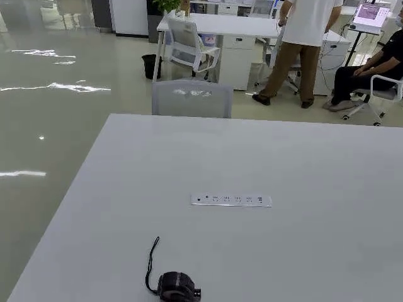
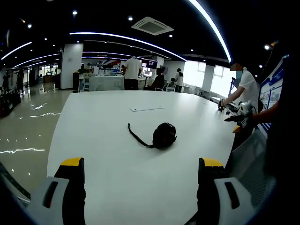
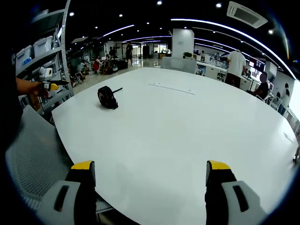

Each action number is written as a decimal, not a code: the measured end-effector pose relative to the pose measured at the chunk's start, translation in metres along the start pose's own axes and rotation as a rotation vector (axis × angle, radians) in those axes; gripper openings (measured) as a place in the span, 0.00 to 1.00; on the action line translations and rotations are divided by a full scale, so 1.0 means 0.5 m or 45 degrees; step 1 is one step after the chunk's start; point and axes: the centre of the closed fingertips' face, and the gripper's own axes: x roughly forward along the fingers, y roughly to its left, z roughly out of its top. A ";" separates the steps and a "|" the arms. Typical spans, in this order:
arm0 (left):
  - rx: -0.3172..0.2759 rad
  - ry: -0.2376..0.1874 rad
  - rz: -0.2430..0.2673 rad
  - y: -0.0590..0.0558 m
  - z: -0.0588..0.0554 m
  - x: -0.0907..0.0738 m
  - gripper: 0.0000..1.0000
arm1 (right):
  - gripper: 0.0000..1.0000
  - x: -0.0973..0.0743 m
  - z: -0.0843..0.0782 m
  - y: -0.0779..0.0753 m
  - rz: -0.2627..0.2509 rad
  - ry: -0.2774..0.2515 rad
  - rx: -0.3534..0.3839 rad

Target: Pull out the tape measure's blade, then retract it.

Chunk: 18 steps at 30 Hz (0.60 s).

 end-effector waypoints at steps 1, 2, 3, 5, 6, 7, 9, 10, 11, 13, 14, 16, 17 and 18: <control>-0.001 0.001 0.001 0.003 -0.002 0.000 0.99 | 1.00 -0.003 0.003 0.001 -0.006 0.001 -0.003; -0.002 0.001 0.002 0.006 -0.005 -0.001 0.99 | 1.00 -0.004 0.004 0.003 -0.007 0.003 -0.002; 0.001 0.003 0.004 0.009 -0.008 -0.002 0.99 | 1.00 -0.002 -0.002 0.000 -0.008 0.002 -0.002; 0.005 0.010 0.006 0.010 -0.012 -0.004 0.99 | 1.00 -0.002 -0.006 0.000 -0.012 0.004 0.001; 0.001 0.020 0.010 0.022 -0.023 -0.004 0.99 | 1.00 -0.002 -0.008 0.001 -0.012 0.003 0.001; 0.001 0.022 0.012 0.025 -0.026 -0.005 0.99 | 1.00 0.000 -0.009 -0.003 -0.014 0.004 0.000; 0.003 0.017 0.017 0.027 -0.024 -0.007 0.99 | 1.00 -0.003 -0.007 -0.002 -0.018 0.009 0.003; 0.003 0.015 0.017 0.027 -0.023 -0.007 0.99 | 1.00 -0.006 -0.003 0.000 -0.021 0.010 0.002; 0.004 0.013 0.018 0.028 -0.023 -0.006 0.99 | 1.00 -0.002 -0.007 -0.004 -0.029 0.007 -0.004; 0.007 0.017 0.020 0.029 -0.024 -0.005 0.99 | 1.00 -0.003 -0.004 -0.003 -0.028 0.003 -0.003; 0.006 0.017 0.020 0.025 -0.022 -0.004 0.99 | 1.00 -0.006 0.000 0.000 -0.027 0.004 -0.004; 0.010 0.012 0.017 0.020 -0.017 -0.004 0.99 | 1.00 0.003 -0.015 -0.006 -0.025 0.011 -0.011; 0.012 0.007 0.016 0.019 -0.016 -0.003 0.99 | 1.00 0.003 -0.015 -0.006 -0.025 0.012 -0.016; 0.012 0.004 0.013 0.019 -0.016 -0.003 0.99 | 1.00 0.002 -0.016 -0.011 -0.048 0.023 -0.038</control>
